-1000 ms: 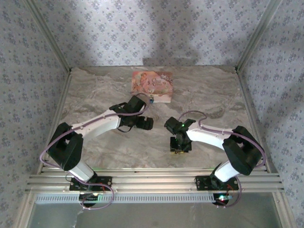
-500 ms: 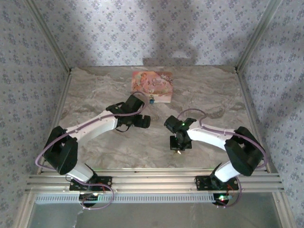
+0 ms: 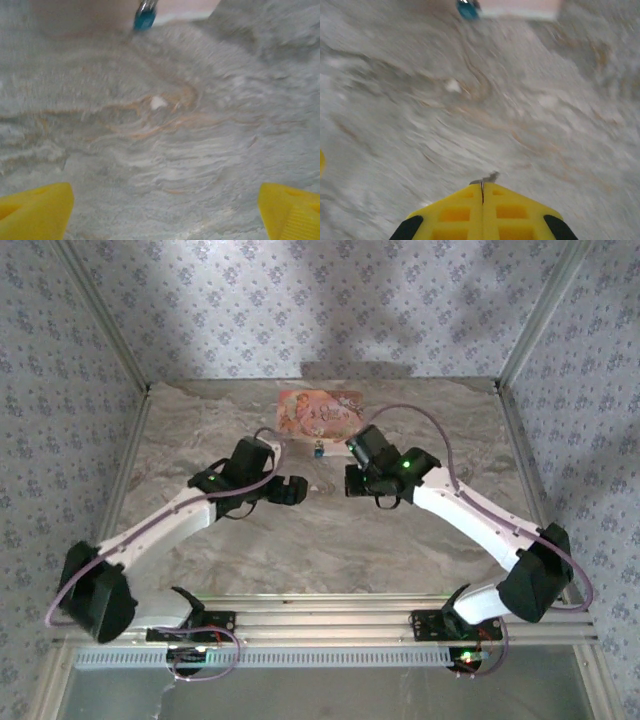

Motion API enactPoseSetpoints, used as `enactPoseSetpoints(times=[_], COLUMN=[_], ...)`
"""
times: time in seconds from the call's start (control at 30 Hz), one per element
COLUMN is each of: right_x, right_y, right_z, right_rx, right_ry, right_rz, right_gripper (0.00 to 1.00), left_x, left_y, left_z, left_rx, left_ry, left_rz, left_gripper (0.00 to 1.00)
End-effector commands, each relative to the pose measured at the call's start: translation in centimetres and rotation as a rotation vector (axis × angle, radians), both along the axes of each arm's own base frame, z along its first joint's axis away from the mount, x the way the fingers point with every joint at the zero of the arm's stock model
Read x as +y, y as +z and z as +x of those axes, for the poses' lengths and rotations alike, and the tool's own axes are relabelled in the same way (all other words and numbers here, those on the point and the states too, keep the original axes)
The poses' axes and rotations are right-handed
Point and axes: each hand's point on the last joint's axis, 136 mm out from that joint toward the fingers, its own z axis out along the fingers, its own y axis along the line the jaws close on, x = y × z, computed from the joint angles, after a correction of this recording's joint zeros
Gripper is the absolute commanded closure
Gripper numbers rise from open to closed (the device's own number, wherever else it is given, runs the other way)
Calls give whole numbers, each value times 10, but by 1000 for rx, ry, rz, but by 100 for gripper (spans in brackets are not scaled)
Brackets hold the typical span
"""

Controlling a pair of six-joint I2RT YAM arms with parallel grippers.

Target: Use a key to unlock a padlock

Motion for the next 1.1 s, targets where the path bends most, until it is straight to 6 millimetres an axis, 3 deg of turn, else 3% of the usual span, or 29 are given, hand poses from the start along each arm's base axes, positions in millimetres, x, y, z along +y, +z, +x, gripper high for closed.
enactPoseSetpoints(times=[0.0, 0.03, 0.2, 0.77, 1.07], right_x=[25, 33, 58, 86, 95], right_y=[15, 21, 36, 39, 39], right_z=[14, 21, 20, -2, -9], right_rx=[16, 2, 32, 98, 117], right_ry=[61, 66, 122, 238, 271], right_rz=[205, 270, 386, 430, 437], right_gripper=[100, 100, 100, 100, 100], left_x=[-3, -6, -18, -51, -53], left_y=[31, 37, 64, 67, 63], left_z=[-2, -5, -24, -33, -38], left_rx=[-169, -207, -406, -440, -383], left_ry=[-93, -130, -287, -470, -531], left_rz=[-30, -43, -100, -184, -247], left_gripper=[7, 8, 13, 38, 38])
